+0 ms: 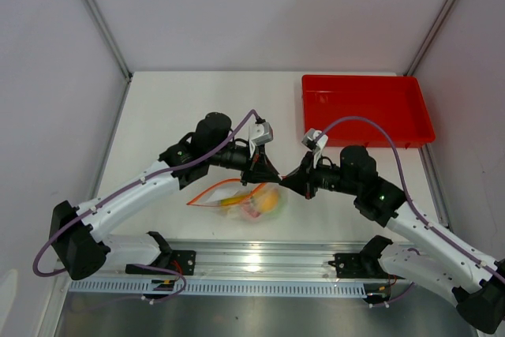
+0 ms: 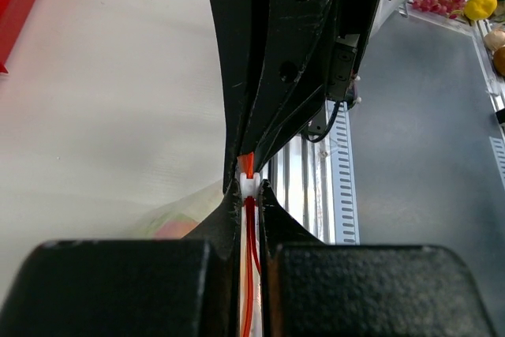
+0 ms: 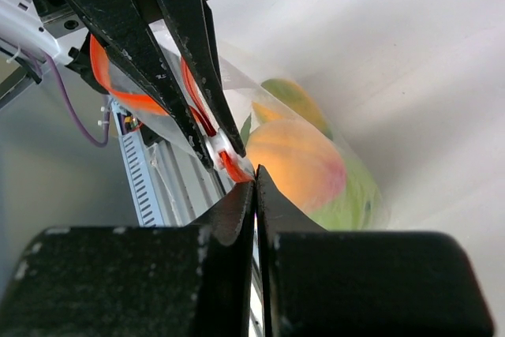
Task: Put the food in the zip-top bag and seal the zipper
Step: Zip the zipper food storage bag at the center of the board.
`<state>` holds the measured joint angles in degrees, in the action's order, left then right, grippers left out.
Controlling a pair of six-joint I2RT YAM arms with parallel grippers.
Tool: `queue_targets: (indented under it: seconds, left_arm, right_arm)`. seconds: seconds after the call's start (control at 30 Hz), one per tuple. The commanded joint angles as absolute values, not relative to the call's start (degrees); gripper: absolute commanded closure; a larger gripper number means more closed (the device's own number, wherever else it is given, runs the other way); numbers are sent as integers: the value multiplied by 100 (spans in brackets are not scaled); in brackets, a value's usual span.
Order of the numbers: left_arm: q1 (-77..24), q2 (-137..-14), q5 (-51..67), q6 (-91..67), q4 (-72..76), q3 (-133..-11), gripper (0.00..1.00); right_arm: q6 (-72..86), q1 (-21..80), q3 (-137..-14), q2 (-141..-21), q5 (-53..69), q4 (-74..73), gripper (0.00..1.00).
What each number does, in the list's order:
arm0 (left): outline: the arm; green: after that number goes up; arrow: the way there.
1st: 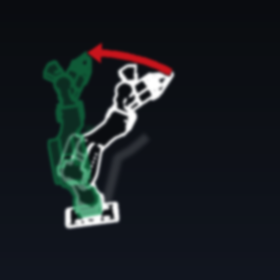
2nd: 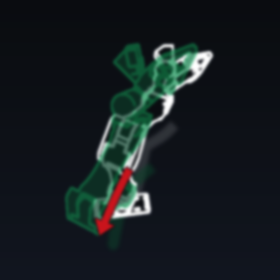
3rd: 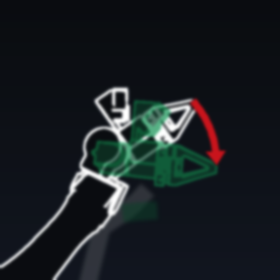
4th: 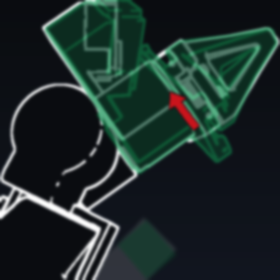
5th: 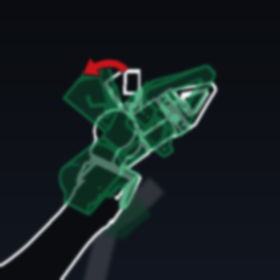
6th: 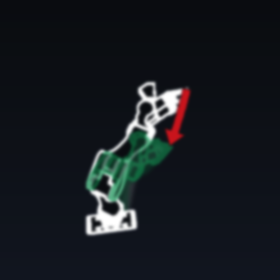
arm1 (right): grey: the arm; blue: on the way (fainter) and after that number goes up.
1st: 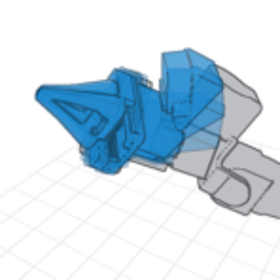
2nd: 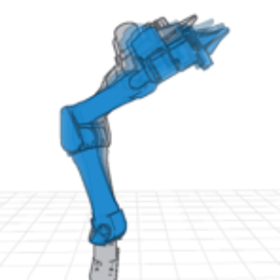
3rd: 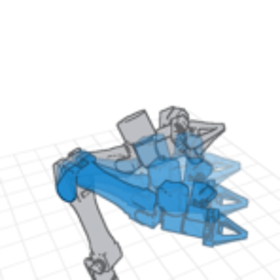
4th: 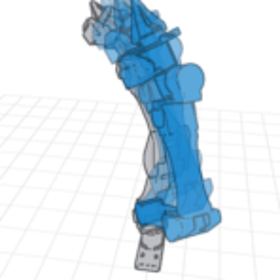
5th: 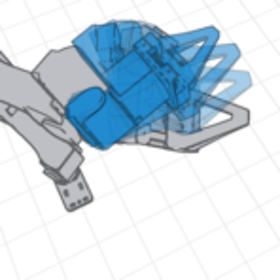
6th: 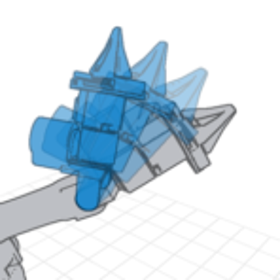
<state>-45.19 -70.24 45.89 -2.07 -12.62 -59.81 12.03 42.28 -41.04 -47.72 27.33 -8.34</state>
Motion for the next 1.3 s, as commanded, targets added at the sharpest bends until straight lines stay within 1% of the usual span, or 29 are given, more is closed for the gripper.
queue_targets:
  seconds: [0.0, 0.17, 0.33, 0.37, 0.4, 0.43, 0.5, 0.63, 0.77, 0.9, 0.97, 1.0, 1.03, 1.13, 1.17, 1.27]
  left_arm:
    - [-4500, -6864, 4606, -273, -1502, -6135, 100]
    - [-4509, -6750, 4483, -290, -1538, -6073, 100]
    - [-4500, -6732, 4474, -430, -1477, -6108, 99]
    - [-4509, -6750, 4482, -439, -1477, -6143, 99]
    - [-4500, -6785, 4526, -439, -1477, -6187, 99]
    - [-4500, -6794, 4535, -457, -1468, -6222, 99]
    - [-4509, -6811, 4561, -466, -1476, -6240, 99]
    - [-4500, -6864, 4605, -483, -1459, -6319, 99]
    - [-4500, -6891, 4649, -492, -1459, -6354, 100]
    - [-4500, -6899, 4676, -475, -1494, -6355, 100]
    - [-4500, -6908, 4684, -475, -1494, -6346, 99]
    - [-4509, -6900, 4693, -466, -1512, -6354, 99]
    - [-4500, -6899, 4702, -466, -1512, -6346, 99]
    - [-4500, -6891, 4720, -448, -1538, -6320, 99]
    - [-4509, -6891, 4720, -440, -1555, -6319, 99]
    - [-4500, -6891, 4711, -413, -1591, -6319, 99]
  right_arm:
    - [1336, 4219, -4043, -4641, 2330, -483, 100]
    - [1336, 4219, -4034, -4597, 2390, -466, 100]
    - [1047, 4192, -4183, -4728, 3223, -606, 100]
    - [976, 4201, -4253, -4789, 3295, -798, 95]
    - [889, 4219, -4332, -4860, 3348, -930, 87]
    - [688, 4236, -4411, -5008, 3383, -1080, 83]
    - [519, 4324, -4640, -5123, 3358, -1449, 70]
    - [361, 4429, -4781, -5221, 3129, -1608, 68]
    - [282, 4474, -4869, -5369, 3138, -1626, 70]
    - [202, 4500, -5053, -5554, 3155, -1687, 78]
    - [176, 4509, -5159, -5625, 3164, -1722, 79]
    - [132, 4509, -5194, -5695, 3164, -1740, 83]
    - [114, 4509, -5255, -5739, 3138, -1792, 85]
    - [70, 4500, -5335, -5836, 3085, -1837, 94]
    - [70, 4517, -5344, -5845, 3094, -1837, 100]
    - [114, 4509, -5300, -5818, 3042, -1758, 100]
